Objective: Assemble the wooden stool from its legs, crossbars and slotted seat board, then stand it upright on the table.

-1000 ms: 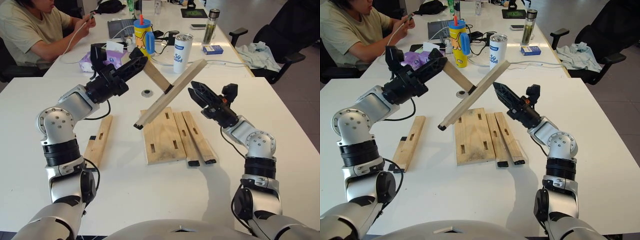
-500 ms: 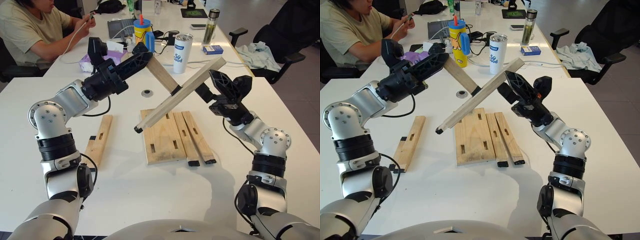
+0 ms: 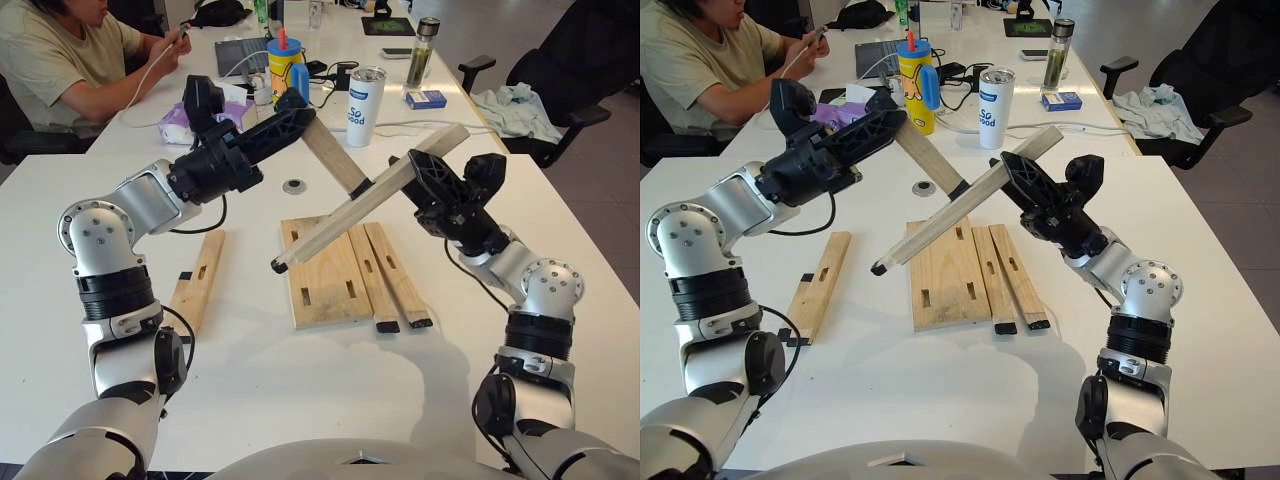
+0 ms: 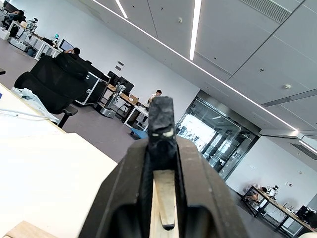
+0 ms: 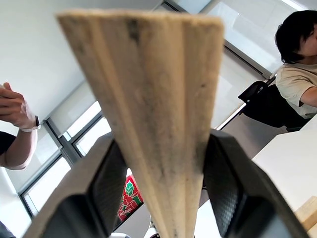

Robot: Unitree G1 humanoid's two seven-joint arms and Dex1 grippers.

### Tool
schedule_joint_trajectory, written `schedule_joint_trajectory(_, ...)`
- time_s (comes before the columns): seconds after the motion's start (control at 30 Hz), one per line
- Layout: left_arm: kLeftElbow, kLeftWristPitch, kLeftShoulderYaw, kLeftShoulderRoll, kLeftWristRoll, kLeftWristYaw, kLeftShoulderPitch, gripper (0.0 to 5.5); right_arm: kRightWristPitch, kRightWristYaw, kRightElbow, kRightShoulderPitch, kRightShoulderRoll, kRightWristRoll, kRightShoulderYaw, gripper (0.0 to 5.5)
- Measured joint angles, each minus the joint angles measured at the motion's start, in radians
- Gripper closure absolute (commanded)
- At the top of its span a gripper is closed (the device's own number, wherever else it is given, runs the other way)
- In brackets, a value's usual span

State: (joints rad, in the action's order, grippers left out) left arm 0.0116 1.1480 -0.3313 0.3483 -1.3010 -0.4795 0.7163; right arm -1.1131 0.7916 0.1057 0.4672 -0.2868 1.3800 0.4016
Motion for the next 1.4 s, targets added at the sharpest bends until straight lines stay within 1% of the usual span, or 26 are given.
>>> schedule_joint_trajectory(0.1,0.001,-0.017,0.007,0.000,0.011,0.000,0.001,5.09,0.006,0.003,0.000,-0.002,-0.001,0.000,-0.008,3.39)
schedule_joint_trajectory(0.13,0.005,-0.030,0.014,0.001,0.022,-0.008,0.001,4.73,0.010,0.005,0.000,-0.003,-0.002,0.000,-0.011,3.39)
schedule_joint_trajectory(0.23,0.018,-0.069,0.022,0.005,0.052,-0.012,0.005,4.30,0.008,0.008,0.000,-0.004,-0.005,0.000,-0.020,3.43)
schedule_joint_trajectory(0.4,0.010,-0.082,0.005,0.003,0.036,0.007,0.008,3.56,0.007,0.013,0.000,-0.005,-0.006,0.002,-0.023,3.43)
schedule_joint_trajectory(0.43,0.004,-0.086,-0.005,0.000,0.022,0.014,0.010,3.34,0.007,0.014,0.000,-0.005,-0.006,0.002,-0.023,3.43)
schedule_joint_trajectory(0.6,-0.007,-0.126,-0.076,-0.005,-0.044,0.071,0.035,2.60,0.008,0.016,0.014,-0.005,-0.013,0.001,-0.022,3.43)
schedule_joint_trajectory(0.7,-0.007,-0.149,-0.117,0.012,-0.065,0.099,0.035,2.14,0.027,0.016,0.019,-0.005,-0.022,-0.022,-0.022,3.44)
schedule_joint_trajectory(0.8,-0.022,-0.198,-0.170,0.068,-0.049,0.101,0.033,2.02,0.067,0.018,0.011,-0.008,-0.045,-0.048,-0.015,3.44)
schedule_joint_trajectory(0.87,-0.028,-0.231,-0.169,0.133,0.026,0.061,-0.007,2.02,0.114,0.031,-0.030,-0.033,-0.062,-0.098,-0.014,3.44)
schedule_joint_trajectory(0.93,-0.015,-0.244,-0.153,0.175,0.089,0.016,-0.092,2.02,0.139,0.060,-0.046,-0.066,-0.098,-0.128,-0.010,3.44)
schedule_joint_trajectory(0.97,0.022,-0.245,-0.119,0.192,0.133,-0.025,-0.179,2.02,0.139,0.091,-0.024,-0.075,-0.133,-0.130,0.021,3.44)
schedule_joint_trajectory(1.0,0.046,-0.248,-0.094,0.194,0.157,-0.044,-0.217,2.02,0.141,0.098,-0.005,-0.070,-0.152,-0.126,0.035,3.44)
schedule_joint_trajectory(1.07,0.167,-0.274,0.038,0.225,0.256,-0.123,-0.329,2.02,0.153,0.119,0.077,-0.044,-0.215,-0.119,0.092,3.44)
schedule_joint_trajectory(1.1,0.247,-0.299,0.137,0.236,0.327,-0.171,-0.388,2.02,0.175,0.132,0.126,-0.017,-0.255,-0.128,0.117,3.44)
schedule_joint_trajectory(1.17,0.333,-0.354,0.276,0.239,0.428,-0.216,-0.449,2.02,0.212,0.162,0.186,0.030,-0.309,-0.169,0.129,3.44)
schedule_joint_trajectory(1.27,0.396,-0.535,0.532,0.246,0.697,-0.264,-0.519,2.02,0.244,0.193,0.323,0.138,-0.353,-0.241,0.110,3.44)
schedule_joint_trajectory(1.33,0.377,-0.646,0.644,0.251,0.861,-0.266,-0.542,2.02,0.281,0.225,0.374,0.179,-0.354,-0.299,0.071,3.44)
schedule_joint_trajectory(1.4,0.312,-0.755,0.756,0.254,1.033,-0.263,-0.544,2.02,0.330,0.288,0.378,0.187,-0.351,-0.382,-0.001,3.44)
